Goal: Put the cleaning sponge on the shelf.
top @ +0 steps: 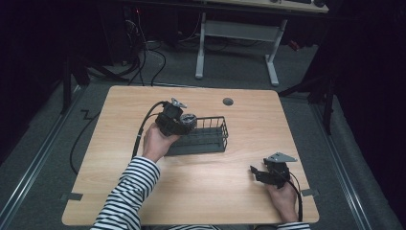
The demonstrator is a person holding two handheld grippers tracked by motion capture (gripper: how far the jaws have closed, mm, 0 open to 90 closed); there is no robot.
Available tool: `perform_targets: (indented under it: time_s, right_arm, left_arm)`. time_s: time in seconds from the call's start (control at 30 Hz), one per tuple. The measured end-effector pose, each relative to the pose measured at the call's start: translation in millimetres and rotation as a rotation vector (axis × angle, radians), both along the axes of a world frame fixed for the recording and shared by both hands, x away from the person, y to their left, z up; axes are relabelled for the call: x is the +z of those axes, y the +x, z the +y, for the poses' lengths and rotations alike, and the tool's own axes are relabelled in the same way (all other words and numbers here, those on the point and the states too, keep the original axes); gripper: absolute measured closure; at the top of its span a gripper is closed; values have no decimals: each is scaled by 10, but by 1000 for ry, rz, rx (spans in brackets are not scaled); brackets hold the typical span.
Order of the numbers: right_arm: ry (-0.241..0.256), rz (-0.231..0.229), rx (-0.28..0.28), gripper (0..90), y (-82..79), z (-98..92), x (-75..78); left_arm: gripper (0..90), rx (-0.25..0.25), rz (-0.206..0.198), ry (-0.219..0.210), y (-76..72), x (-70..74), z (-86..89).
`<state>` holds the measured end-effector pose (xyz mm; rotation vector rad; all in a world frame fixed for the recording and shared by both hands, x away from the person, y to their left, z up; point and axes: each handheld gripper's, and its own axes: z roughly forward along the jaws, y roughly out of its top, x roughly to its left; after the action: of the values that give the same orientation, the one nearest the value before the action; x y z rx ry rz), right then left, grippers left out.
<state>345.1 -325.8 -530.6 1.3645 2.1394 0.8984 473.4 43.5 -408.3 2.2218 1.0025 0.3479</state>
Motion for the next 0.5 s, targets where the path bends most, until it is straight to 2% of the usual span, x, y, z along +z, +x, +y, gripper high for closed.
perform_targets:
  time_s: [0.17,0.23,0.5]
  right_arm:
    - [2,3,-5,324,-5,4,1]
    - [2,2,-6,324,-6,4,1]
    - [2,2,-5,324,-6,3,0]
  left_arm:
    - [414,13,22,30,70,-134,-14]
    - [411,15,33,22,92,-176,-4]
    - [404,20,39,51,104,-230,-36]
